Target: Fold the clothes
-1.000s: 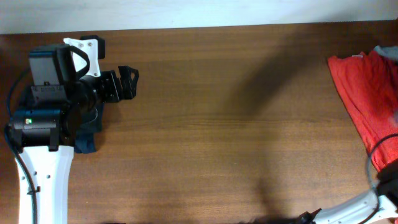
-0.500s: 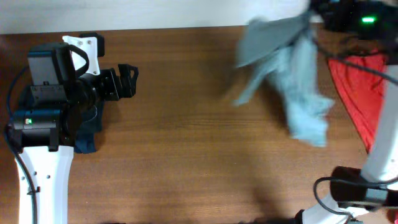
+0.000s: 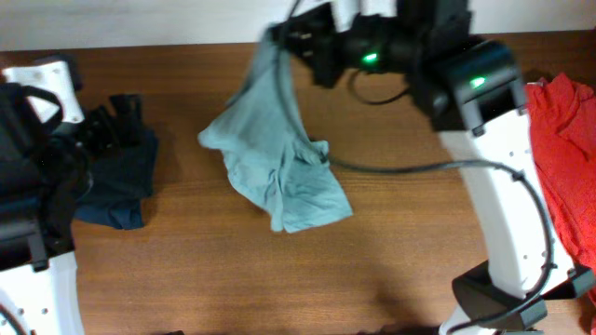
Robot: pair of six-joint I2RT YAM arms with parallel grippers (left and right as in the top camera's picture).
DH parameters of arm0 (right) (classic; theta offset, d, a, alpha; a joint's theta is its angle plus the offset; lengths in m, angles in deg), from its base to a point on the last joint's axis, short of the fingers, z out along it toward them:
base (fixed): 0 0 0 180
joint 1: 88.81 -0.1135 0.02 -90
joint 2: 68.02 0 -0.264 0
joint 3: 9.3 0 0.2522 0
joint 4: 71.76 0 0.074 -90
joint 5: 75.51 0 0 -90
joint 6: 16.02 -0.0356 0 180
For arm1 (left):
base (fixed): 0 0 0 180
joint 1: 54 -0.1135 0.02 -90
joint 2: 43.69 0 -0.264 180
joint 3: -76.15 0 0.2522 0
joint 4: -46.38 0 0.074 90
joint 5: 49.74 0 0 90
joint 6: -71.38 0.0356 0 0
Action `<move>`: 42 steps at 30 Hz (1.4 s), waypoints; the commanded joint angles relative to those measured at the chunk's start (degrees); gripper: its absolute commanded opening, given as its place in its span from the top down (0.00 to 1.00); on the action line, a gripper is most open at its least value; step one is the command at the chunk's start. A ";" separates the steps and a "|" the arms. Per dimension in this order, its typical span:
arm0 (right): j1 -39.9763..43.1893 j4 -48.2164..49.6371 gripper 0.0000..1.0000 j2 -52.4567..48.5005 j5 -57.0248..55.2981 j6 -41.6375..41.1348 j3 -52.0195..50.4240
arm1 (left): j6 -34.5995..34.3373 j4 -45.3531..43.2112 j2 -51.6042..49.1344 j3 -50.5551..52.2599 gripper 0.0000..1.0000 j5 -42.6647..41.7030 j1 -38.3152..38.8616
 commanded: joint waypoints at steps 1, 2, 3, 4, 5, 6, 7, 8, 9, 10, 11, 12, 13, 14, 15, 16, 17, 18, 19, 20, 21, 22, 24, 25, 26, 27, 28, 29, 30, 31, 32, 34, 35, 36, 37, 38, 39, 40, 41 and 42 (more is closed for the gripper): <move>-5.20 5.70 0.96 0.87 0.68 1.92 0.33 | 1.14 -0.26 0.81 -1.25 0.01 0.57 -2.34; -6.21 8.20 0.96 0.87 0.72 1.86 0.33 | 1.14 -0.24 0.81 -1.25 0.01 0.57 -2.60; -7.04 10.51 0.96 0.87 1.20 1.86 0.33 | 1.14 -0.15 0.81 -1.25 0.01 0.59 -2.60; -7.67 12.57 0.96 0.87 2.23 1.84 0.33 | 1.14 -0.09 0.81 -1.25 0.01 0.57 -2.60; -8.41 15.06 0.96 0.87 4.24 1.81 0.33 | 1.14 -0.07 0.81 -1.25 0.01 0.59 -2.60; -9.07 17.53 0.96 0.87 6.27 1.49 0.33 | 1.14 -0.09 0.81 -1.25 0.01 0.59 -2.60; -9.64 19.80 0.96 0.87 7.69 0.37 0.33 | 1.14 -0.09 0.81 -1.25 0.01 0.59 -2.60; -10.08 21.24 0.96 0.87 8.26 -0.57 0.33 | 1.14 -0.13 0.81 -1.25 0.01 0.59 -2.60; -10.51 22.38 0.96 0.87 8.31 -1.38 0.33 | 1.14 -0.17 0.81 -1.25 0.01 0.59 -2.60; -10.67 22.77 0.96 0.87 8.28 -1.40 0.33 | 1.14 -0.22 0.79 -1.25 0.01 0.59 -2.60; -10.64 22.71 0.96 0.90 8.28 -1.40 0.33 | 1.16 -0.26 0.79 -1.25 0.01 0.61 -2.60; -10.51 22.01 0.96 0.90 8.22 -1.40 0.33 | 1.14 -0.28 0.79 -1.25 0.01 0.61 -2.60; -10.10 21.11 0.96 0.90 7.96 -1.38 0.33 | 1.14 -0.31 0.79 -1.25 0.01 0.61 -2.60; -9.53 19.56 0.96 0.87 7.02 -1.36 0.33 | 1.14 -0.28 0.79 -1.25 0.01 0.59 -2.60; -8.46 16.57 0.96 0.90 3.80 -1.36 0.33 | 1.14 -0.28 0.79 -1.25 0.01 0.59 -2.60; -7.43 13.51 0.96 0.90 0.11 -1.14 0.33 | 1.16 -0.28 0.79 -1.25 0.01 0.59 -2.60; -6.05 9.84 0.96 0.87 -4.15 -0.70 0.33 | 1.14 -0.28 0.79 -1.25 0.01 0.59 -2.60; -4.76 6.32 0.96 0.87 -8.90 -0.70 0.33 | 1.14 -0.28 0.79 -1.25 0.01 0.59 -2.60; -3.13 1.90 0.96 0.59 -15.34 -0.48 0.33 | 1.14 -0.28 0.79 -1.25 0.01 0.59 -2.60; -1.77 -1.62 0.96 0.37 -20.55 0.55 0.33 | 1.14 -0.28 0.79 -1.25 0.01 0.59 -2.60; -0.04 -5.44 0.96 -0.04 -26.18 2.01 0.33 | 1.14 -0.28 0.72 -1.25 0.01 0.59 -2.60; 1.53 -8.70 0.96 -0.55 -30.64 3.06 0.33 | 1.14 -0.31 0.68 -1.25 0.01 0.59 -2.60; 4.85 -14.45 0.94 -1.90 -35.93 5.01 0.26 | 1.14 -0.31 0.50 -1.25 0.01 0.57 -2.60; 6.25 -16.52 0.90 -2.56 -36.17 6.45 0.26 | 1.14 -0.28 0.35 -1.25 0.01 0.57 -2.60; 7.85 -18.75 0.87 -3.52 -36.17 8.02 0.20 | 1.14 -0.31 0.22 -1.25 0.01 0.57 -2.60; 9.14 -20.68 0.82 -4.37 -36.20 8.72 0.17 | 1.14 -0.28 -0.02 -1.25 0.01 0.57 -2.60; 10.62 -22.62 0.79 -5.42 -36.20 9.29 0.15 | 1.14 -0.26 -0.33 -1.22 0.01 0.57 -2.54; 12.02 -24.26 0.77 -6.60 -36.39 9.46 0.15 | 1.14 -0.17 -0.66 -1.22 0.01 0.48 -2.54; 13.33 -25.66 0.76 -7.74 -36.87 9.49 0.15 | 1.14 -0.02 -0.98 -1.22 0.01 0.26 -2.54; 14.45 -26.69 0.76 -8.72 -37.20 9.46 0.15 | 1.14 0.26 -1.44 -1.22 0.01 0.11 -2.56; 16.06 -27.85 0.73 -9.99 -37.29 9.44 0.15 | 1.14 0.74 -1.97 -1.22 0.01 0.11 -2.54; 18.23 -28.98 0.72 -11.67 -37.27 9.01 0.15 | 1.14 1.60 -2.99 -1.22 0.01 0.09 -2.54; 19.21 -29.22 0.72 -12.33 -37.27 8.22 0.15 | 1.16 2.10 -3.63 -1.22 0.01 -0.11 -2.54; 20.22 -29.49 0.71 -12.90 -37.11 7.08 0.15 | 1.16 2.64 -4.26 -1.22 0.01 -0.68 -2.54; 20.85 -29.73 0.68 -13.09 -36.63 6.08 0.15 | 1.18 3.08 -4.96 -1.22 0.01 -1.75 -2.49; 21.53 -30.10 0.63 -13.22 -34.91 5.86 0.15 | 1.60 3.48 -5.73 -1.22 0.01 -3.15 -2.32; 21.97 -30.45 0.60 -13.22 -32.52 5.90 0.15 | 2.93 3.93 -6.62 -1.22 0.01 -5.18 -1.88; 22.18 -30.71 0.56 -13.22 -30.29 5.90 0.15 | 4.90 4.46 -7.58 -1.22 0.01 -7.13 -1.18; 22.18 -30.97 0.53 -13.22 -28.61 5.90 0.15 | 6.91 5.16 -8.68 -1.22 0.01 -8.70 -0.28; 22.16 -31.36 0.50 -13.22 -27.47 5.90 0.15 | 8.46 5.86 -9.60 -1.22 0.01 -9.49 0.68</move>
